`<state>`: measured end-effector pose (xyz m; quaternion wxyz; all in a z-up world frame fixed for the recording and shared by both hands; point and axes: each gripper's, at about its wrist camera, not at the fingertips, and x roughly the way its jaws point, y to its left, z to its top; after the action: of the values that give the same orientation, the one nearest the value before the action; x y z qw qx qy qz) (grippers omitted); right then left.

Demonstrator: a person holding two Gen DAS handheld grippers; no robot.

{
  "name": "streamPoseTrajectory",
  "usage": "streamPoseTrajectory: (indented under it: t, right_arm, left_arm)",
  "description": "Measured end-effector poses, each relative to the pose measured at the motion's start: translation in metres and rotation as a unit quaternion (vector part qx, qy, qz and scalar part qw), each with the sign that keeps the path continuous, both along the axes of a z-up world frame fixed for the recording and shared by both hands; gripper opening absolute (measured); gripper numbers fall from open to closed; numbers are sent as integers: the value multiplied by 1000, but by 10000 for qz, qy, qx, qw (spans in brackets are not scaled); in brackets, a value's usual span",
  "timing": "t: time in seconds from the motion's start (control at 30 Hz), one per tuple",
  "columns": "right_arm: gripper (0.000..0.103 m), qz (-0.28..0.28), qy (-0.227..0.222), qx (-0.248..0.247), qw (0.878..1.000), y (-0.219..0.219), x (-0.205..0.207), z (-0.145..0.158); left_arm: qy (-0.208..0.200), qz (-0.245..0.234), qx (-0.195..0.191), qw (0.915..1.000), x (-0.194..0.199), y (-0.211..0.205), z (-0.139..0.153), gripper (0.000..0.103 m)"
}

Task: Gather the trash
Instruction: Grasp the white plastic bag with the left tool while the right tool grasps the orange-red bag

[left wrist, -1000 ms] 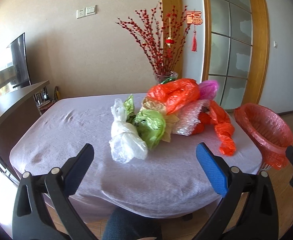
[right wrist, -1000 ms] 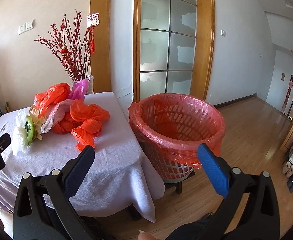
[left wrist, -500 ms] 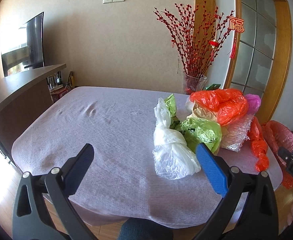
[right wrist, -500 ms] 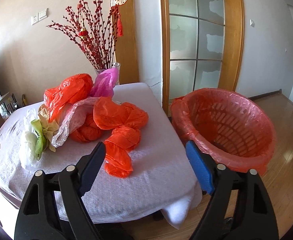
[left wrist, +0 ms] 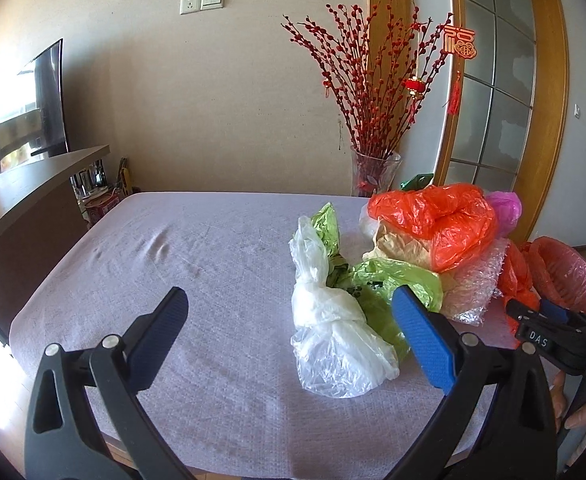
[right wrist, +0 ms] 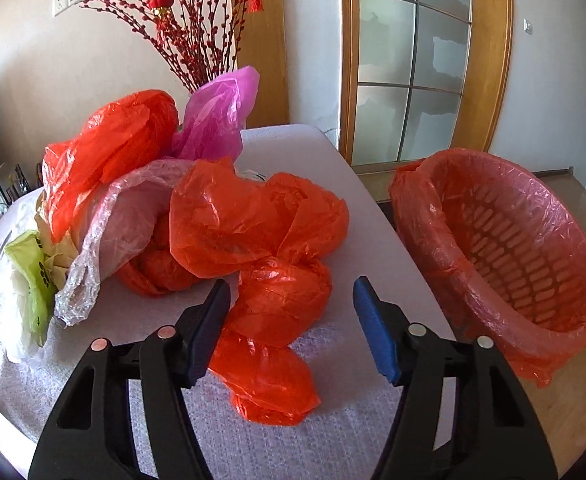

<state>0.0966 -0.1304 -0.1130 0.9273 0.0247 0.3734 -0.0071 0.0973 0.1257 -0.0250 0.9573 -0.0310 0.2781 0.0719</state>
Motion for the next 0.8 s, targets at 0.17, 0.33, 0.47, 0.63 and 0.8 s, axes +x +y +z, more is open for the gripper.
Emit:
streamPoseTrajectory:
  t: [0.17, 0.33, 0.47, 0.63, 0.8]
  right_arm:
    - [32, -30, 96, 64, 9999, -6, -2, -7]
    - [26, -116, 44, 30, 9999, -12, -8, -5]
    - [26, -175, 35, 30, 9998, -17, -12, -4]
    - [26, -199, 56, 18, 9998, -23, -12, -5]
    - [26, -195, 53, 17, 9998, -25, -13, -5]
  left_arm:
    - [73, -57, -15, 10000, 10, -2, -2, 99]
    - [308, -46, 52, 9995, 26, -1, -12, 92]
    - [618, -54, 20, 9981, 41, 2, -24, 85]
    - [975, -150, -190, 9949, 48, 4, -42, 84]
    - [1217, -173, -330, 9919, 51, 3, -59, 65]
